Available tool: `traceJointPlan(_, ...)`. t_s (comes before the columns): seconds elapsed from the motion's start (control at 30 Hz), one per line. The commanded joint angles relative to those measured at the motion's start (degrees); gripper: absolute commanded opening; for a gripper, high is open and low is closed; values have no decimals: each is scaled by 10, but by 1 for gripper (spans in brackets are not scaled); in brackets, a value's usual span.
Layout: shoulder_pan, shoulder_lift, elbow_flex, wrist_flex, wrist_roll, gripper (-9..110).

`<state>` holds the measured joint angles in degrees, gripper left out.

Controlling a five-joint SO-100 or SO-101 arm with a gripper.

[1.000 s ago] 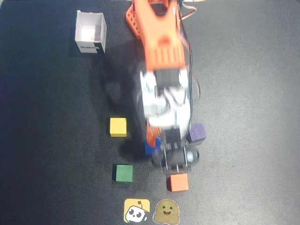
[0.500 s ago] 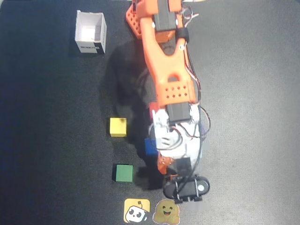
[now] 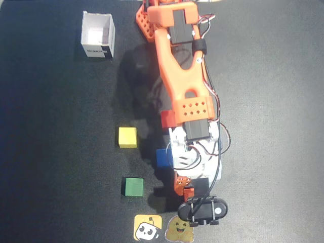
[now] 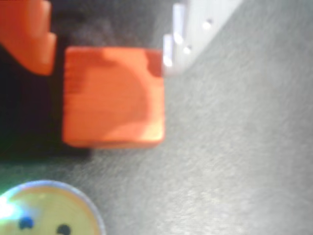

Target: Put the orange cube on top of the green cube.

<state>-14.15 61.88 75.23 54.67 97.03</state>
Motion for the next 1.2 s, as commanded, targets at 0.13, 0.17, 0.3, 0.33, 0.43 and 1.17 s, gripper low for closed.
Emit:
traceJointPlan(0.13,-9,-7,-46,-18,9,19)
traceJointPlan(0.17,-9,-9,-46,-19,10,19)
traceJointPlan(0.3,-9,-15,-42,-30,11,19)
traceJointPlan(0.33,-9,-18,-42,-33,11,19)
traceJointPlan(0.43,-9,-26,-43,-47,12,19)
traceJointPlan(1.17,-4,-54,-31,-95,28,8)
